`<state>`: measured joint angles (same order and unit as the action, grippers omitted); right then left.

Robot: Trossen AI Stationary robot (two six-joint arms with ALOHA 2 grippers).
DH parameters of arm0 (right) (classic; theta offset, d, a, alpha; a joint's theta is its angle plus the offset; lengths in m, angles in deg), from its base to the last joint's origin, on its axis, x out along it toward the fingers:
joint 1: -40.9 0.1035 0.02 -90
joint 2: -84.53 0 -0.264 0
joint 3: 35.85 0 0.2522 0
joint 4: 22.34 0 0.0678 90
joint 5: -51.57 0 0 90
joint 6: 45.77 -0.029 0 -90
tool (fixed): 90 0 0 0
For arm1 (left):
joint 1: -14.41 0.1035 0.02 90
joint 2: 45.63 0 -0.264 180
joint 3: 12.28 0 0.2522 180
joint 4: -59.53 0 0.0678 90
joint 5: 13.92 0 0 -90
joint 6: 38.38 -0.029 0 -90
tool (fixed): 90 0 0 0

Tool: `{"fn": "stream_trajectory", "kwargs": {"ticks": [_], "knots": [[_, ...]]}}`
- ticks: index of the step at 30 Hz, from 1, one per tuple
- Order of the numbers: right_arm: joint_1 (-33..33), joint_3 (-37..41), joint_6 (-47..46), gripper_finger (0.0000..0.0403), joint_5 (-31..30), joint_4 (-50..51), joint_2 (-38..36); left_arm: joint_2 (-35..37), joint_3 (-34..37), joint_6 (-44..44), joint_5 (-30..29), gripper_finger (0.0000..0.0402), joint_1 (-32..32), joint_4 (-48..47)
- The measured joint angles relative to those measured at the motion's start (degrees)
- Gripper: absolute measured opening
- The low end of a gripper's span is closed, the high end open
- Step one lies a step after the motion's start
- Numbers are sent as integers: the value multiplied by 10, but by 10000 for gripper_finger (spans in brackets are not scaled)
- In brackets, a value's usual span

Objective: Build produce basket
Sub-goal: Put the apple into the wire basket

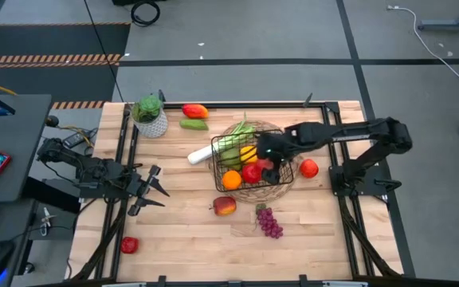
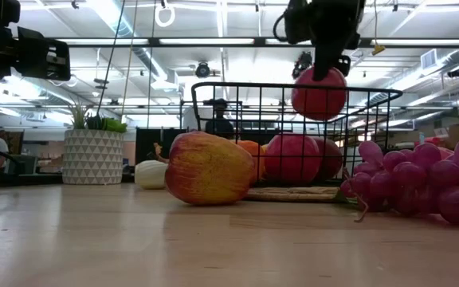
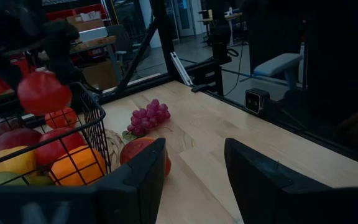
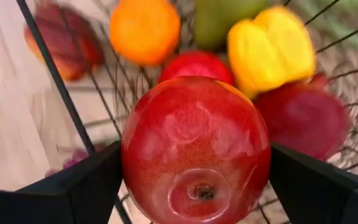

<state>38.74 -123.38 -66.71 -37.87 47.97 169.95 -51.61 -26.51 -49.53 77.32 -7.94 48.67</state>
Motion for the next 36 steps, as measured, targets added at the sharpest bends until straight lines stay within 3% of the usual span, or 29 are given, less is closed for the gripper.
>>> {"fn": "stream_trajectory", "kwargs": {"ticks": [4,11,36], "knots": [[-22,-39,27,371,24,73,44,0,0,0,0,172,0,0],[-48,-43,56,371,85,104,101,0,0,0,0,172,0,0],[-47,-34,141,399,82,119,121,0,0,0,0,172,0,0]]}}
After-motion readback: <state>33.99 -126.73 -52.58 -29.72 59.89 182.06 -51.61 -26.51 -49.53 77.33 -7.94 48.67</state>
